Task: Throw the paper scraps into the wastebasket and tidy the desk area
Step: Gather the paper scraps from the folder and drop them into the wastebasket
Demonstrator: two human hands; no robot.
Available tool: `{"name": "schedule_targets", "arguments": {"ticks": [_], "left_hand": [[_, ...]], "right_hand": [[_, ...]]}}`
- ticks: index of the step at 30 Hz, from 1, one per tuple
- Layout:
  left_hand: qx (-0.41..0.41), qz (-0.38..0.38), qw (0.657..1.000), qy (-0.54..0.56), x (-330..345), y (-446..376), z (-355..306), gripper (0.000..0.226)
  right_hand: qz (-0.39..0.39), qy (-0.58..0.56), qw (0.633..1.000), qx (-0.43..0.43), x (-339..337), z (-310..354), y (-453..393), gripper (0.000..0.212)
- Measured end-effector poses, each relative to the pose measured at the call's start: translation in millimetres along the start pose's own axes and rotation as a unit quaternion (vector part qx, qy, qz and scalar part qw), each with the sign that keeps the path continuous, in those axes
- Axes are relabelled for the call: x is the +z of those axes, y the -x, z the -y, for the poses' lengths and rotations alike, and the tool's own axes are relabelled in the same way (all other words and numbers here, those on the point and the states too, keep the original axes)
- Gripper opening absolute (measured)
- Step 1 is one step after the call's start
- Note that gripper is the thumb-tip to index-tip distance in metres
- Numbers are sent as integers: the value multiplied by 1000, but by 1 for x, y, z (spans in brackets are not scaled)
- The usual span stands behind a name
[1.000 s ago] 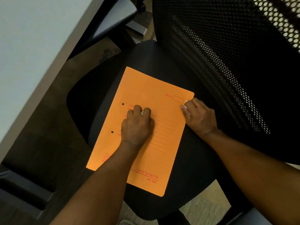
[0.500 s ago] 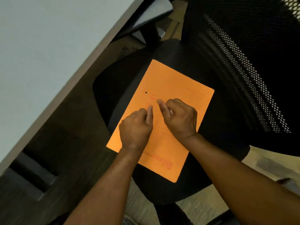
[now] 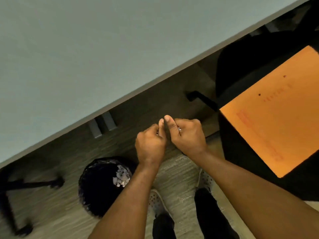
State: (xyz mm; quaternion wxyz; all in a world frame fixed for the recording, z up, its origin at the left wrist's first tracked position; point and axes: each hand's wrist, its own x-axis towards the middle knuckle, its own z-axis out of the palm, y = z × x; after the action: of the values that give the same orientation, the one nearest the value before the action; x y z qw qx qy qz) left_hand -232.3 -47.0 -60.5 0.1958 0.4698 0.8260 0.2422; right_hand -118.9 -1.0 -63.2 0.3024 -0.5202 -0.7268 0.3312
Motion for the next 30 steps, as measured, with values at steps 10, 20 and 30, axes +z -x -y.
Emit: {"name": "schedule_targets", "arguments": {"ticks": [10,20,30], "left_hand": [[-185,-89,979,-18,-72,95,218,53],[-228,-178,955,-70,-73,145,332,49],[-305,43,941,-142,-51,160,375,72]], "right_hand": [[180,-39,983,-23,193,80,97,57],[238,76,961,-123,300,90,162,59],[522,196,827,-75,332,66,176,77]]}}
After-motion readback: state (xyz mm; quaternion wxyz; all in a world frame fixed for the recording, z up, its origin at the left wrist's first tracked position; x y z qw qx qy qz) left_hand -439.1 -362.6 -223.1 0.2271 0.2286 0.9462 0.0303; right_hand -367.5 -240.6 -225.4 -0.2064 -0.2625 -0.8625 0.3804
